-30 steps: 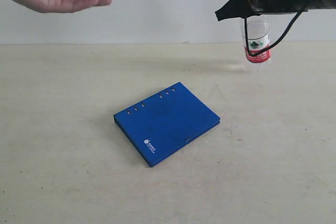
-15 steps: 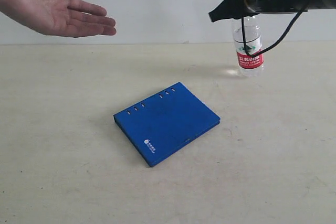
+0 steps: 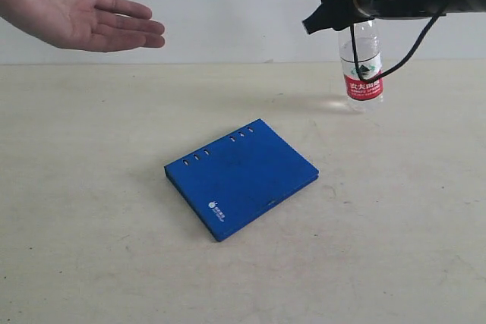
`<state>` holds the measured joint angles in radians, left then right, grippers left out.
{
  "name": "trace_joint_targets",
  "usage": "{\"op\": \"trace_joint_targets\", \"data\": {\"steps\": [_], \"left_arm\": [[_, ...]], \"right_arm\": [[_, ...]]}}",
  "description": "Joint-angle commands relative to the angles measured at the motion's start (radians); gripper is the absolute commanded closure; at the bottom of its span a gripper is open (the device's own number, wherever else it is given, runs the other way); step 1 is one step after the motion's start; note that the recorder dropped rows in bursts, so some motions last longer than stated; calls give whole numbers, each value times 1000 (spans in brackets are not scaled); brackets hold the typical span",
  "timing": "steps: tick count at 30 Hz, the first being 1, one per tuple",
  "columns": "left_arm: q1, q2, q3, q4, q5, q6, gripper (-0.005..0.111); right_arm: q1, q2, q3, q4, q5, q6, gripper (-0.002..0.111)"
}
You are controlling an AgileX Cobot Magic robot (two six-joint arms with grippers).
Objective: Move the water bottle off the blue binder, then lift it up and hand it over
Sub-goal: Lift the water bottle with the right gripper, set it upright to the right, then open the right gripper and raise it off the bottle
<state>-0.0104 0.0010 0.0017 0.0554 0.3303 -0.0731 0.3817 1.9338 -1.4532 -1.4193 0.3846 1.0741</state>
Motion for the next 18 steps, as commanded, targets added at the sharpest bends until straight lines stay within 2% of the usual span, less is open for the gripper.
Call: {"op": "trace_joint_targets", "data": {"steps": [1, 11, 14, 16, 18], "left_arm": [[2, -1, -2, 6, -15, 4, 102], [2, -1, -2, 6, -15, 4, 102], [2, -1, -2, 6, -15, 4, 102], [2, -1, -2, 6, -15, 4, 102], [2, -1, -2, 6, -15, 4, 102]], "right_arm": [[-6, -26, -6, -33, 20, -2, 58], [-2, -142, -68, -20, 29, -2, 58], [-1, -197, -66, 129, -4, -41, 58], [-1, -223, -52, 259, -13, -166, 59], [-1, -236, -31, 449, -11, -367, 65]]}}
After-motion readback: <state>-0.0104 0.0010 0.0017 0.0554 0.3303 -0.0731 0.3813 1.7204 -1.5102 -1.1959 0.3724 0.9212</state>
